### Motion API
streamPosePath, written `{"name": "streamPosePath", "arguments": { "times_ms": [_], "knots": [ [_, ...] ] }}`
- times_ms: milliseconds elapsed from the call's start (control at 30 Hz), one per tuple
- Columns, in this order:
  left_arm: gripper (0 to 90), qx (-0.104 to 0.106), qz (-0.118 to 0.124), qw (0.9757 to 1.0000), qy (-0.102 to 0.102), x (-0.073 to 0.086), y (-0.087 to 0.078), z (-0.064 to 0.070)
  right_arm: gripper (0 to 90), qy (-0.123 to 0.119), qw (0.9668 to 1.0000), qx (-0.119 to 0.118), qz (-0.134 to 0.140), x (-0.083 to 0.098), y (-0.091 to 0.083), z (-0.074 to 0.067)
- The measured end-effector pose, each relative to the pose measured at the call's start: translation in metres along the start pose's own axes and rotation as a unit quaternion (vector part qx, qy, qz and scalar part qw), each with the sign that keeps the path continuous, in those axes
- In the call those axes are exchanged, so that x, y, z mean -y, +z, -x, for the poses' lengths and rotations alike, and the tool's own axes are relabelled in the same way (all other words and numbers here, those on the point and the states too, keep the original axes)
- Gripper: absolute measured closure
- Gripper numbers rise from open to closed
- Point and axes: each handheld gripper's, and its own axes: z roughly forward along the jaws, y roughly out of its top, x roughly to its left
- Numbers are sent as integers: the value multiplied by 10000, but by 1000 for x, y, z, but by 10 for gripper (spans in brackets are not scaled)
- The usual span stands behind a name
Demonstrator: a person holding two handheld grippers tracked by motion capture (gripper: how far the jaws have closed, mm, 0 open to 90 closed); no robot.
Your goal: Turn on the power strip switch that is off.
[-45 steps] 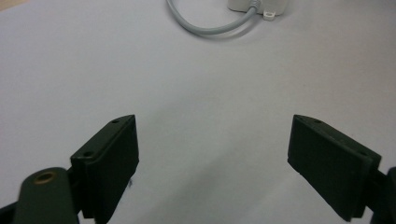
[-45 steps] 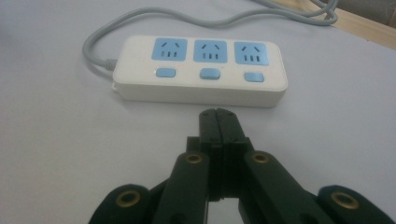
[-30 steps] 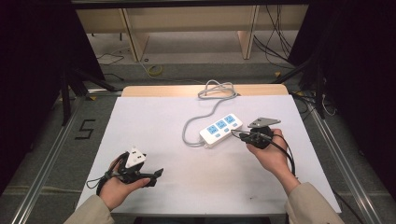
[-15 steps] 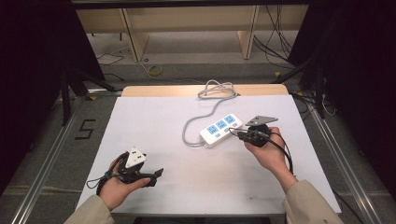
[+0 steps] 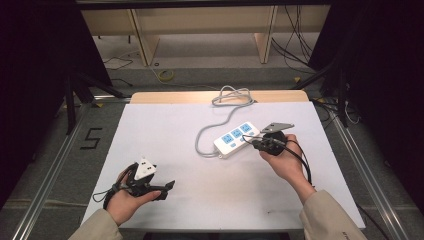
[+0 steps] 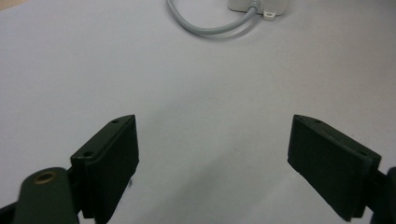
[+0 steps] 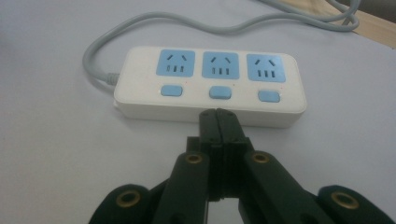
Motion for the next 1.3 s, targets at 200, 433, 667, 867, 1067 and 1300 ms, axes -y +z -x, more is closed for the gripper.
{"name": "streamPosePath", "arguments": {
  "times_ms": [200,433,667,867,1067,1300],
  "knots": [
    [162,1,0,10000,-1,0,0,0,900,18,10000,-10,-19,-3,3,1],
    [161,10,-5,10000,4,0,0,0,900,55,9999,-32,-80,-5,8,3],
    [161,18,-8,10000,11,0,0,0,900,67,9999,-20,-98,-8,11,5],
    [162,13,-4,10000,-2,0,0,0,900,90,9999,-7,-122,-12,15,7],
    [161,21,-18,10000,7,0,0,0,900,112,9999,-18,-122,-17,18,8],
    [162,24,-16,10000,4,0,0,0,900,83,9998,-25,-162,-21,24,9]
  ]
}}
